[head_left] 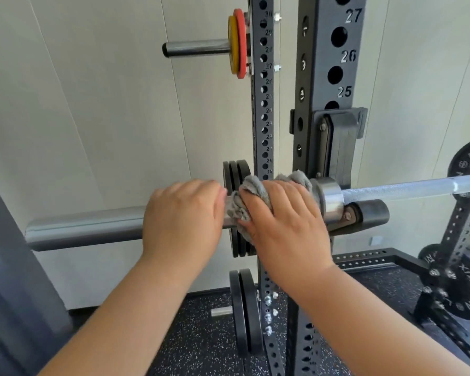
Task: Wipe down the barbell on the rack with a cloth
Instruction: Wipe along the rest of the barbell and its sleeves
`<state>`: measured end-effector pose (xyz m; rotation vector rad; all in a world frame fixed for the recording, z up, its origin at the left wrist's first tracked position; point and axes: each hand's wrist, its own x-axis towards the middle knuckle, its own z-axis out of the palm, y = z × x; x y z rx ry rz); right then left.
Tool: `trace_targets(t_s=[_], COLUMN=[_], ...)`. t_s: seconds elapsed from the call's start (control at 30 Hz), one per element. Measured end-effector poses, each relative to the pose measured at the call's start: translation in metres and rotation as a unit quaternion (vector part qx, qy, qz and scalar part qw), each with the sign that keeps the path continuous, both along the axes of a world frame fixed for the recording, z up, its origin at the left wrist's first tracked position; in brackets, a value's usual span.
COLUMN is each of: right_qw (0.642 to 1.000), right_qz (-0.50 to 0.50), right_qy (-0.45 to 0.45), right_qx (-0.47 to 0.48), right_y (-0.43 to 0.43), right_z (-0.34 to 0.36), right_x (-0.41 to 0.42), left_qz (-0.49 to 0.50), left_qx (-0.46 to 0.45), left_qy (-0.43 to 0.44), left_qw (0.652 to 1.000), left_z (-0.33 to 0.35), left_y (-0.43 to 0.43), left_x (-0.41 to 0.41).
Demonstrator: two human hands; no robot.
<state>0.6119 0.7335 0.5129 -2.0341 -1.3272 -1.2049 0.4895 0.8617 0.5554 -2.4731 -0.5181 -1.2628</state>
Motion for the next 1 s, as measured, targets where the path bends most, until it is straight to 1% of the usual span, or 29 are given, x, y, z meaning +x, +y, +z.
trace_targets(t_s=[0.07,0.13,0.2,0.27,0.33,0.4,0.5,0.7,0.87,1.0], right_qw=[1.000,0.997,0.992,0.993,0.993,0.989,0.987,0.993,0.997,1.000], right_qz=[-0.024,-0.074,-0.094,-0.093,-0.107,-0.138,-0.159,-0.109,-0.064,-0.004], right_qy=[-0.004,0.007,0.013,0.013,0.014,0.019,0.007,-0.031,-0.032,-0.005], right_qx=[-0.010,0.034,0.079,0.065,0.044,0.040,0.033,0.038,0.014,0.027], right_y=[-0.019,-0.042,-0.059,-0.063,-0.056,-0.044,-0.030,-0.041,-0.041,-0.016], right_z=[0.012,0.020,0.021,0.014,0.008,0.009,0.021,0.016,0.018,0.015], right_x=[0.012,0.022,0.032,0.037,0.037,0.035,0.036,0.041,0.036,0.018], left_qz=[0.014,0.054,0.068,0.059,0.049,0.043,0.037,0.049,0.042,0.048], left_qx=[0.001,-0.009,-0.015,-0.003,0.033,0.054,0.055,0.070,0.080,0.074], left_qy=[0.020,0.048,0.080,0.123,0.152,0.161,0.162,0.181,0.171,0.167], left_qw=[1.000,0.997,0.994,0.991,0.987,0.984,0.985,0.980,0.981,0.982], left_z=[-0.014,-0.017,-0.012,-0.007,-0.004,0.000,0.004,0.002,0.002,0.001], left_y=[-0.010,-0.018,-0.020,-0.021,-0.020,-0.017,-0.013,-0.007,0.005,0.026], left_x=[0.006,0.011,0.018,0.027,0.034,0.037,0.036,0.032,0.019,-0.005])
